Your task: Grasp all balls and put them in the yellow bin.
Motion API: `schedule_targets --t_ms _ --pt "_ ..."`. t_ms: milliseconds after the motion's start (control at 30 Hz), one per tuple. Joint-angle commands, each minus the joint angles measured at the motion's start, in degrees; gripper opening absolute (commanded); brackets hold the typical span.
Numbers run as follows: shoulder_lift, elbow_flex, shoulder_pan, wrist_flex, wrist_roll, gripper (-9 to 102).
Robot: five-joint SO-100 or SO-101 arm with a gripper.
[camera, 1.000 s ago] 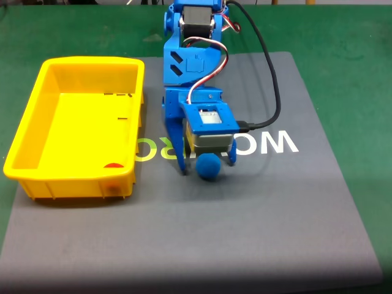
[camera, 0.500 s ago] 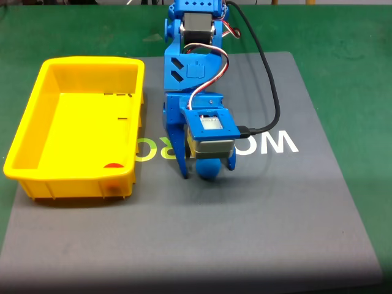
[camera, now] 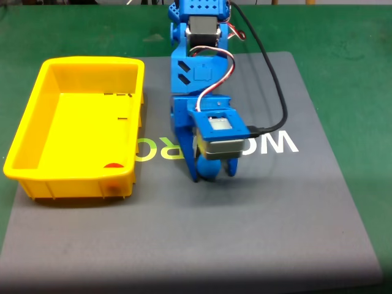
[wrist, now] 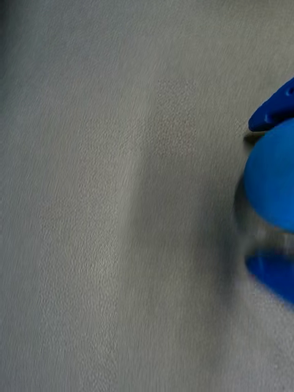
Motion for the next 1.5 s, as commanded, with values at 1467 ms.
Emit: schedule_targets --t_ms 1467 --pt "37.18 10.37 21.36 5.80 1.14 0"
